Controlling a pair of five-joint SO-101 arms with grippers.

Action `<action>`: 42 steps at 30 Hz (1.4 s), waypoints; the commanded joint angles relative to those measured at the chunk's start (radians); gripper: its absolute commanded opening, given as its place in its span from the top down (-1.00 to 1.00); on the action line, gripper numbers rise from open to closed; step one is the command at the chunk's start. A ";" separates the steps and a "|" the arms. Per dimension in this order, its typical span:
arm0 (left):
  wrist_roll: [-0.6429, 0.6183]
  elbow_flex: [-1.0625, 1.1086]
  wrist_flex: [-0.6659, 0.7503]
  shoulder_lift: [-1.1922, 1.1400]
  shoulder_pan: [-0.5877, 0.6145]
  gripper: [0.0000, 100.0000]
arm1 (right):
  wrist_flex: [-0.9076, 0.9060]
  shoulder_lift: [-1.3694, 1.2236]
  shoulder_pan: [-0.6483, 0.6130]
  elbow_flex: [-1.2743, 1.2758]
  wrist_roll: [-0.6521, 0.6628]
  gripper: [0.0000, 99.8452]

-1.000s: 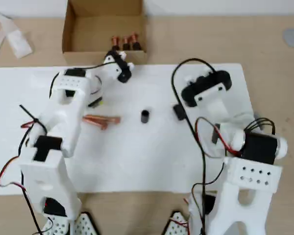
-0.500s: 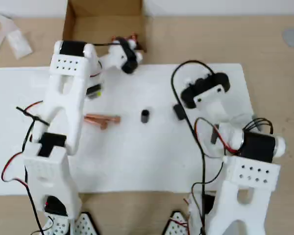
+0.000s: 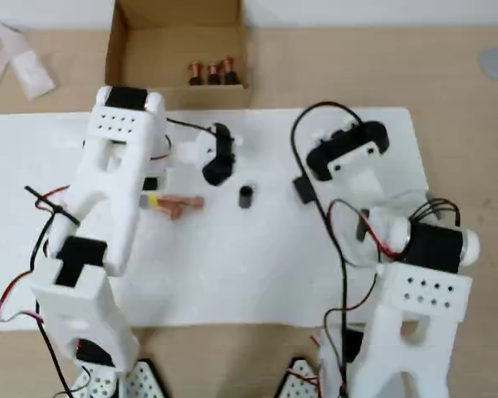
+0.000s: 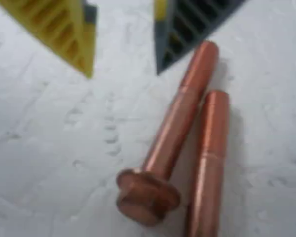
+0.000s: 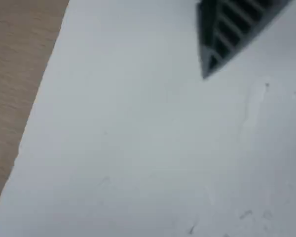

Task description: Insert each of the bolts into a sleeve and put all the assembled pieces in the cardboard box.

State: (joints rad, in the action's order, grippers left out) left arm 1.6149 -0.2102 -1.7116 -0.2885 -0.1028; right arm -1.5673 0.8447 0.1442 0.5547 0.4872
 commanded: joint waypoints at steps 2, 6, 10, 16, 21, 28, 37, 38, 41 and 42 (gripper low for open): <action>0.183 -0.002 -0.011 0.064 -0.063 0.87 | 0.028 0.019 0.019 -0.001 0.000 0.20; 0.181 0.005 -0.011 0.064 -0.133 0.89 | 0.028 0.019 0.019 -0.001 0.000 0.20; 0.180 0.008 -0.006 0.058 -0.173 0.89 | 0.028 0.019 0.019 -0.001 0.000 0.20; 0.184 0.008 -0.002 0.051 -0.175 0.89 | 0.028 0.021 0.019 -0.001 0.000 0.20; 0.183 0.003 0.040 -0.010 -0.175 0.89 | 0.028 0.021 0.019 -0.001 0.000 0.20; 0.180 -0.002 0.081 -0.093 -0.175 0.89 | 0.028 0.021 0.019 -0.001 0.000 0.20; 0.166 -0.002 0.184 -0.185 -0.173 0.89 | 0.028 0.021 0.019 -0.001 0.000 0.20; 0.160 -0.002 0.201 -0.199 -0.173 0.89 | 0.028 0.021 0.019 -0.001 0.000 0.20; 0.147 -0.002 0.227 -0.239 -0.176 0.89 | 0.028 0.021 0.019 -0.001 0.000 0.20; 0.147 -0.002 0.227 -0.249 -0.180 0.89 | 0.028 0.021 0.019 -0.001 0.000 0.20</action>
State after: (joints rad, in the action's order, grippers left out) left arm 1.6180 -0.2010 -1.5060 -0.5294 -0.2639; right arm -1.5597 0.8447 0.1442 0.5547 0.4872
